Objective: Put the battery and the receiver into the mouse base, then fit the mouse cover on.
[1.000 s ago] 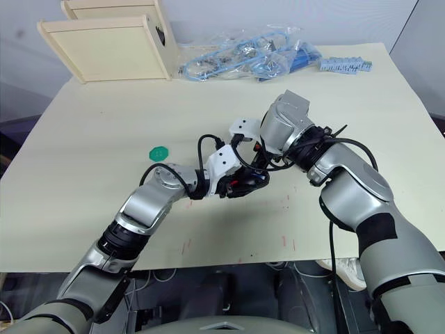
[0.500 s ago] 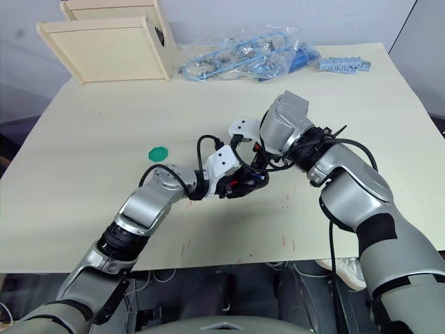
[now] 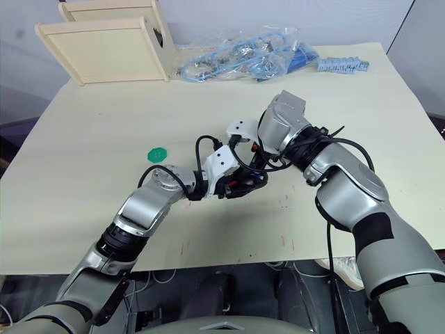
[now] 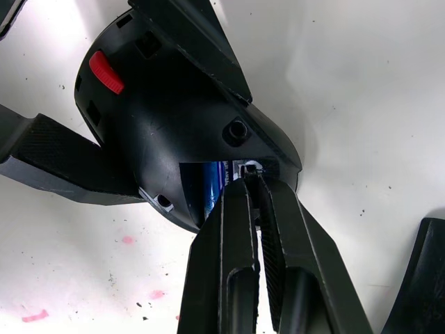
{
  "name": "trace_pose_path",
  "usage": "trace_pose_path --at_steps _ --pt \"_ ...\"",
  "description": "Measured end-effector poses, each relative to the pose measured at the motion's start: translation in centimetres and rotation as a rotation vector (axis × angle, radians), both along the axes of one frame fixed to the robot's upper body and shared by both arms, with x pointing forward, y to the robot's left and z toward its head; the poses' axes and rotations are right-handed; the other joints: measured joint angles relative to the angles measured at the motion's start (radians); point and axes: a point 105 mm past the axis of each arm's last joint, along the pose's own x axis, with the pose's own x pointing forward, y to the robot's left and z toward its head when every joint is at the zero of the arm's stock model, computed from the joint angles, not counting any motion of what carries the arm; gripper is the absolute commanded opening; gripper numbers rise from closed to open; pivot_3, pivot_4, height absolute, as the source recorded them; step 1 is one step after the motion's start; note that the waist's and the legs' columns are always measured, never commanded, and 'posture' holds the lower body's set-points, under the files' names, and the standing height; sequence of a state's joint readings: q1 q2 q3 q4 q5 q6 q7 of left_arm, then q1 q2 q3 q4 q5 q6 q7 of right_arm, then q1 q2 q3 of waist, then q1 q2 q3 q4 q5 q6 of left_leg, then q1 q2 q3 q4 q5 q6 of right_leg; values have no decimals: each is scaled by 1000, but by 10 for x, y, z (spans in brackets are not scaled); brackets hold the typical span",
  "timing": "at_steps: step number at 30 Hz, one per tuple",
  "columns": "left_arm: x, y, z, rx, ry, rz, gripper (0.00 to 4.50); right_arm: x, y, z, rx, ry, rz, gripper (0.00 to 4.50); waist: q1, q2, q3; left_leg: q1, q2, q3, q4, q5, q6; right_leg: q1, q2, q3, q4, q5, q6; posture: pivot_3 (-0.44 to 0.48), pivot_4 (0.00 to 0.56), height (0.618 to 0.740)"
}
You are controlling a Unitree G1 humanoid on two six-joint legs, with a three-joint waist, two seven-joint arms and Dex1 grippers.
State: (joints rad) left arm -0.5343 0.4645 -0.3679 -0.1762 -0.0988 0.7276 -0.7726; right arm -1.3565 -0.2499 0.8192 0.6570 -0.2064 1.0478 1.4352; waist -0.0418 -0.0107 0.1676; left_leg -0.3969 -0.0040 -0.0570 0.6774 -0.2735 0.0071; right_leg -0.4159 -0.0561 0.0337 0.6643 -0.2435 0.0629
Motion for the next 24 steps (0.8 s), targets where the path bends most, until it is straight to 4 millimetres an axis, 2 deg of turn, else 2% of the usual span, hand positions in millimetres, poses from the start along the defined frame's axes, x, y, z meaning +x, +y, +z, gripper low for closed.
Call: trace_pose_path --at_steps 20,24 --pt "0 1 -1 0 2 10 2874 3 2 0 10 2 20 0 -2 1 -2 2 0 0 0 0 0 2 0 0 0 0 0 0 150 740" --pt "0 1 -1 -2 2 9 2874 3 3 0 34 12 27 1321 -1 2 -2 1 0 0 0 0 0 1 0 0 0 0 0 0 150 740"
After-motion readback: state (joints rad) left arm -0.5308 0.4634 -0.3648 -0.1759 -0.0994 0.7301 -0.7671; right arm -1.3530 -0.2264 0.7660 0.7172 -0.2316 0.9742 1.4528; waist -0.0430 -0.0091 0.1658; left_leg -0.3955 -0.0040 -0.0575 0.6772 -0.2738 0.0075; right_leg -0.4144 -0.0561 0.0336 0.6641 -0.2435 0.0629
